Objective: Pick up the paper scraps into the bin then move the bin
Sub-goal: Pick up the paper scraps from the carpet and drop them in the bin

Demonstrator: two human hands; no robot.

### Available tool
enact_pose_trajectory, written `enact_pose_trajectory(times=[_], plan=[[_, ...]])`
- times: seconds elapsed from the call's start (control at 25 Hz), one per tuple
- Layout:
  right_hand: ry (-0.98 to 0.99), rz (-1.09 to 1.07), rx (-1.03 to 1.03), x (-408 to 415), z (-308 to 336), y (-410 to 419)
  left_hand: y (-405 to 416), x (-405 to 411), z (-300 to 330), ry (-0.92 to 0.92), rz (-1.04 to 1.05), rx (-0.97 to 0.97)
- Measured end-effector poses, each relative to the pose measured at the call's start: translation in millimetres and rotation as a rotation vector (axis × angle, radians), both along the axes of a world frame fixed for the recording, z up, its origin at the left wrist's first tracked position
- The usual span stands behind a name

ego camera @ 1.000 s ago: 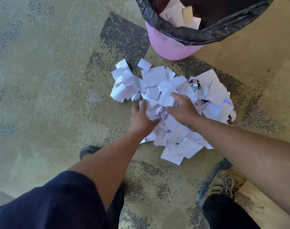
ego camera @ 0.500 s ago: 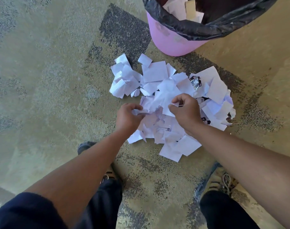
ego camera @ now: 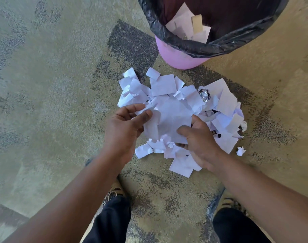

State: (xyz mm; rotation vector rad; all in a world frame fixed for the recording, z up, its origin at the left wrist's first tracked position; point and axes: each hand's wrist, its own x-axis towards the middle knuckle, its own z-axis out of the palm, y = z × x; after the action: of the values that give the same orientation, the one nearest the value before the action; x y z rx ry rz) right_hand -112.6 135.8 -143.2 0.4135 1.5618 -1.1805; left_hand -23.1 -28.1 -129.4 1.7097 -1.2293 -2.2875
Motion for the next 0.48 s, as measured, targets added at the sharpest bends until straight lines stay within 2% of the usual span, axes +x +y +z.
enact_pose_trajectory(times=[0.2, 0.48], plan=[[0.106, -0.204, -0.227, -12, 71, -18, 21, -28, 52, 0.119, 0.020, -0.034], [0.299, -0.374, -0.286, -76, 135, -50, 13, -111, 111, 0.314, 0.004, -0.197]])
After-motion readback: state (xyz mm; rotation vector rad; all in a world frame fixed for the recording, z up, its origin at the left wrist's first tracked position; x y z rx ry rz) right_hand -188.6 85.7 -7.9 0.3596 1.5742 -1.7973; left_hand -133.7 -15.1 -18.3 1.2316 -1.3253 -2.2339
